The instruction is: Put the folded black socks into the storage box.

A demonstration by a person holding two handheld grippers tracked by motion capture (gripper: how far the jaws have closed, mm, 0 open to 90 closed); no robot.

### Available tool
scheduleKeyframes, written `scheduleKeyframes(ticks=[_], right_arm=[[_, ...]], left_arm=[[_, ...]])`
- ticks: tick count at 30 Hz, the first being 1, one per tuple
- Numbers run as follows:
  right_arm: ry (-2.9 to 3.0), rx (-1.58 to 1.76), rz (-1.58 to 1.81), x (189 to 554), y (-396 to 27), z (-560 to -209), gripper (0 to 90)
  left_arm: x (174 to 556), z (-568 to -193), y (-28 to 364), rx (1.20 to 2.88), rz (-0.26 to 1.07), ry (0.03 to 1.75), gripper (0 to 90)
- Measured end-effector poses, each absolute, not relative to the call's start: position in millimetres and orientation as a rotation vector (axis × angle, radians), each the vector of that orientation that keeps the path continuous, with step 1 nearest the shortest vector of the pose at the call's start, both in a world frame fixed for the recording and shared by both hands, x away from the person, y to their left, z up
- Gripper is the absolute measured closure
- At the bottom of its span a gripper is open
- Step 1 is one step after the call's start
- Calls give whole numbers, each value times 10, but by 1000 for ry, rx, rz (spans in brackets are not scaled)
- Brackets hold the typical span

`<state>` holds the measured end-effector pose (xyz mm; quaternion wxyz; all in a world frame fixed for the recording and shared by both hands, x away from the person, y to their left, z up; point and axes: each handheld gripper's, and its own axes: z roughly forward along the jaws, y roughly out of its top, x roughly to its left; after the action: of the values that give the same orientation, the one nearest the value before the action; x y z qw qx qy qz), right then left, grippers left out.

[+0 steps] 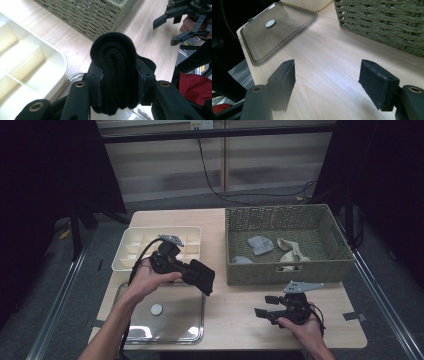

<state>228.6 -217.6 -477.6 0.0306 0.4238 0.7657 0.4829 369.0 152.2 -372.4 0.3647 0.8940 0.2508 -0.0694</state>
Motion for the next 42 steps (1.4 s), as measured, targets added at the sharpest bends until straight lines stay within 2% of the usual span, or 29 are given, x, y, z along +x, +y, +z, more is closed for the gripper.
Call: scheduleKeyframes(ticks=[20,28,42], right_arm=[[2371,1313,1479,2287,-2158,-4786,291],[2374,1308,1481,2293,-2160,-4793,290],[2381,1314,1472,2291,-2159,-4799,289]], left_arm=[[3998,-3499,1728,2294,-118,727,631],[4143,-3439,1757,2378,-70,745,630],[4401,-3482,1763,2411,-50,822,630]])
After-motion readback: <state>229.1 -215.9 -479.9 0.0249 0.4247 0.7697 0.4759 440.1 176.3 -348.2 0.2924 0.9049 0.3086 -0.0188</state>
